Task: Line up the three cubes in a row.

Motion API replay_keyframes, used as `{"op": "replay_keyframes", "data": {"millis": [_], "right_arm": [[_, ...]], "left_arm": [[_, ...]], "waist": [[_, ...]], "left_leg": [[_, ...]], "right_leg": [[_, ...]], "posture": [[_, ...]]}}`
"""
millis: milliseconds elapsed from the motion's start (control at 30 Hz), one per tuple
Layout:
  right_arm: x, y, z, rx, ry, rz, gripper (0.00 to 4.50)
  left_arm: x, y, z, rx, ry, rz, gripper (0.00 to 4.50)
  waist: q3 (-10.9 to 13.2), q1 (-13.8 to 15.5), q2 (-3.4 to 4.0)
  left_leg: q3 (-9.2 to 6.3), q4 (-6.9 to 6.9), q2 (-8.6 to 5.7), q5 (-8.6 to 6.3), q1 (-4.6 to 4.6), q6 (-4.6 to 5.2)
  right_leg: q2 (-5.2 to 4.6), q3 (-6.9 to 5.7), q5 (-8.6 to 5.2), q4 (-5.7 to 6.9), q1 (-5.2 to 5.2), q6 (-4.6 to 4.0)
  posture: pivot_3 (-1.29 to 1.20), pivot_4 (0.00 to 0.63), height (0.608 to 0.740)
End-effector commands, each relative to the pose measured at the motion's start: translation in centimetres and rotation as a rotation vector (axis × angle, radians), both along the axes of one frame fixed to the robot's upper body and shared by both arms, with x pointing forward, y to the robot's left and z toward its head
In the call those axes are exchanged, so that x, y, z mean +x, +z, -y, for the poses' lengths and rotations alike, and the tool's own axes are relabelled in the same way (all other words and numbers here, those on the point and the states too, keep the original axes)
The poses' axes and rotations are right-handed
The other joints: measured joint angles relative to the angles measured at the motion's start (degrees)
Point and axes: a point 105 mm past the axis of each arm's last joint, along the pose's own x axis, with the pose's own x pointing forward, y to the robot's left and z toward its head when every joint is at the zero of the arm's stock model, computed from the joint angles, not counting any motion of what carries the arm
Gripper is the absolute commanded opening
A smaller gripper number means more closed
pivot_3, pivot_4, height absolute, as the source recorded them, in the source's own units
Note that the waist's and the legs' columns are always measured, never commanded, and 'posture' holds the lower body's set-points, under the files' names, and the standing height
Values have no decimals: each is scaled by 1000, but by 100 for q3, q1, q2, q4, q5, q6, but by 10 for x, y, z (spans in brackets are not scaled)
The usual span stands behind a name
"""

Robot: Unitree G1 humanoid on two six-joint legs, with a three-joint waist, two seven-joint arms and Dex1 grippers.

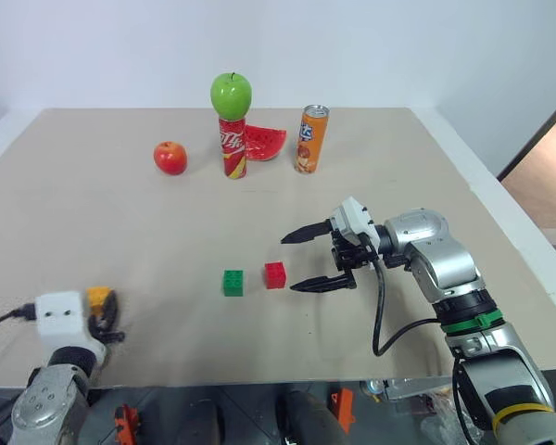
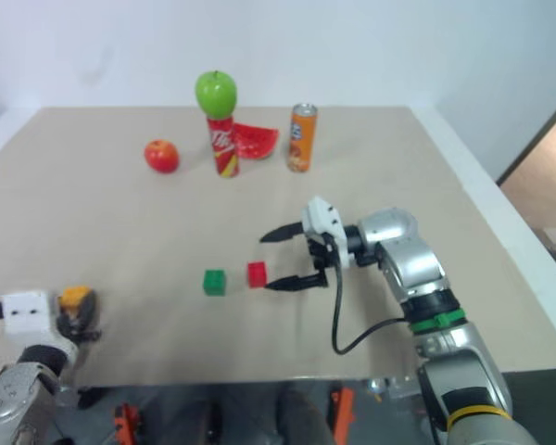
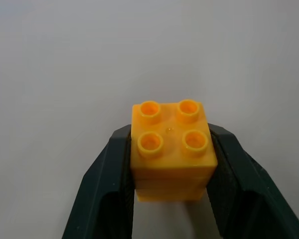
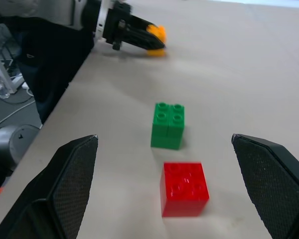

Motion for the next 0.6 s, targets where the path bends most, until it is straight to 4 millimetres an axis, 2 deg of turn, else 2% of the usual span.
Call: {"op": "replay_keyframes", "data": {"millis": [33,167,267,467,600], "right_arm": [[-1,14,-3,25,-3,36,4500],[-1,16,-3,25,-36,-1,4500],[-3,18,-3,19,-46,5,4500],[-4,19,1,15,-76,35,4500],[-4,19,7,8,-95,49,4500]], "left_arm": [[11,24,21,58,-258,84,1352],[17,31,37,109,-599,59,1352],[19,31,37,150,-809,-1,1352],[27,29,36,193,-1088,-85,1352],[36,30,45,230,-1240,-102,1352]], "waist": [[0,4,1],[1,8,2],[1,12,2],[1,18,3],[2,22,3]], "left_leg": [[0,0,0,0,0,0],[15,-7,3,0,-14,0],[22,-18,5,0,-31,0],[20,-61,8,1,-41,0],[12,-66,7,0,-51,0]], "right_leg": [[-1,0,0,0,-1,0],[-2,4,0,1,-25,-1],[1,5,3,5,-52,2],[4,0,-8,5,-72,3],[3,-6,-17,3,-77,5]], "posture": [[0,150,740],[0,150,740],[0,150,740],[0,150,740],[0,150,740]]}}
